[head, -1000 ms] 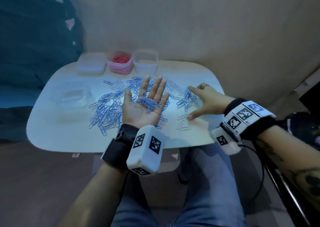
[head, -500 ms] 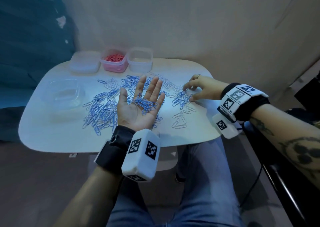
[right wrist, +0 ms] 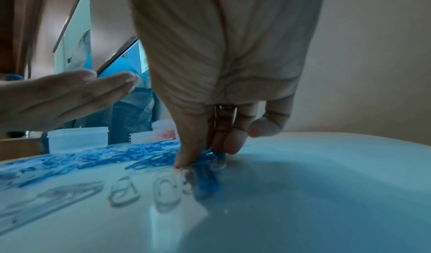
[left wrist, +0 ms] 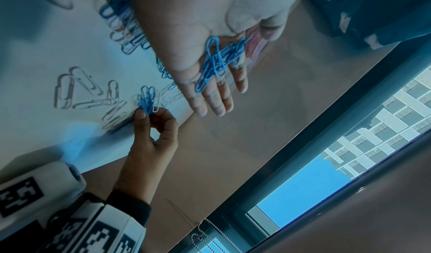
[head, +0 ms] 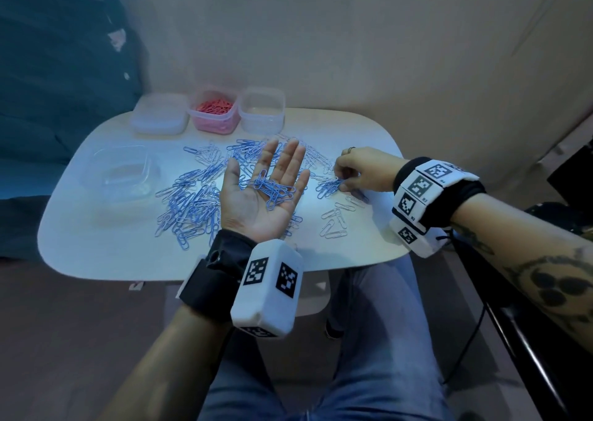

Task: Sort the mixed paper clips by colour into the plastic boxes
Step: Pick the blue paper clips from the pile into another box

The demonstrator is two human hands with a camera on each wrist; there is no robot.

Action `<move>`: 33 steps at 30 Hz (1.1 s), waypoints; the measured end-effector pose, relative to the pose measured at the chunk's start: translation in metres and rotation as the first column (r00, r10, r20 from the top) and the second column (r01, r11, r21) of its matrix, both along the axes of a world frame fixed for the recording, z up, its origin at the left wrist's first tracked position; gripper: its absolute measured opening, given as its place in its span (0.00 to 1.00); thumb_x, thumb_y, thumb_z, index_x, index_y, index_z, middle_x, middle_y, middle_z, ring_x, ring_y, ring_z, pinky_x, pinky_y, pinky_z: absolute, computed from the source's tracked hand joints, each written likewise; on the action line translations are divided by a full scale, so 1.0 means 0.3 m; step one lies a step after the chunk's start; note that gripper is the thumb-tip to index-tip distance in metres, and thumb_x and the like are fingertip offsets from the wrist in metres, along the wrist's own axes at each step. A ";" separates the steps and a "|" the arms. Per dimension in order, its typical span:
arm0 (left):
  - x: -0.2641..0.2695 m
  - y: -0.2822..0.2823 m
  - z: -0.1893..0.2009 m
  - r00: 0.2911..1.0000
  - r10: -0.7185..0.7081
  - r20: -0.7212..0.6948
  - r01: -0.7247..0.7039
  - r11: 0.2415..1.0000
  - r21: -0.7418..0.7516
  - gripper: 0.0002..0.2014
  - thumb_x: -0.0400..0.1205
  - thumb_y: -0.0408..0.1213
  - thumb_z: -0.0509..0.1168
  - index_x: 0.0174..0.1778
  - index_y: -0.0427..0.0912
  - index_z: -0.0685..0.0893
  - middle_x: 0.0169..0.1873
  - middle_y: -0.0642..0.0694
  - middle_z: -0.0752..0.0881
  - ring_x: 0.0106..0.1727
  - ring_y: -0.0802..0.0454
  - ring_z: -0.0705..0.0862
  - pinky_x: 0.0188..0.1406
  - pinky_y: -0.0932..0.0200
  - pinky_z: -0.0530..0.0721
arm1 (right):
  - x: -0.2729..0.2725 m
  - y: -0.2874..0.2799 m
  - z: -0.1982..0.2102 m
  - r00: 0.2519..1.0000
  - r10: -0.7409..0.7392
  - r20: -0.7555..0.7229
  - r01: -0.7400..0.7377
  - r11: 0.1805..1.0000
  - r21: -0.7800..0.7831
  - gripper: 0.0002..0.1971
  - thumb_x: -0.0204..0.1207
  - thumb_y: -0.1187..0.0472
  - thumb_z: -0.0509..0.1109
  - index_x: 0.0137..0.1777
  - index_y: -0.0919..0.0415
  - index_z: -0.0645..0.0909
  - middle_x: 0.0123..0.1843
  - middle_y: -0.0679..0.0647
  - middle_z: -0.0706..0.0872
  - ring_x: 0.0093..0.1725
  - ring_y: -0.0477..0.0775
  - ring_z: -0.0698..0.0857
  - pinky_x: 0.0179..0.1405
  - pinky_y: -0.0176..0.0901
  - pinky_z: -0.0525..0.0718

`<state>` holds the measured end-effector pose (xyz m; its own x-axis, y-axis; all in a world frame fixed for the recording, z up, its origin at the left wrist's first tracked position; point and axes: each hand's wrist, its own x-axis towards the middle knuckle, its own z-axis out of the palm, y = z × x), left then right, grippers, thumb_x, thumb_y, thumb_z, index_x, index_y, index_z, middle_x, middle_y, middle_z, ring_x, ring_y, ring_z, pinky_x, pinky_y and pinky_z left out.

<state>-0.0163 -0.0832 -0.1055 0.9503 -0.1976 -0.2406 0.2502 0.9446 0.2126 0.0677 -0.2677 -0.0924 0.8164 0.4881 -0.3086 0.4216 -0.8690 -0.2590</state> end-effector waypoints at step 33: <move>0.002 -0.039 0.018 0.997 0.073 -0.027 -0.074 0.997 -0.028 0.21 0.87 0.44 0.45 0.48 0.38 0.82 0.40 0.42 0.89 0.38 0.48 0.90 0.41 0.48 0.88 | -0.142 0.181 0.225 0.999 -0.047 -0.010 0.044 0.802 0.595 0.05 0.74 0.69 0.70 0.45 0.73 0.84 0.30 0.49 0.84 0.23 0.31 0.78 0.25 0.21 0.73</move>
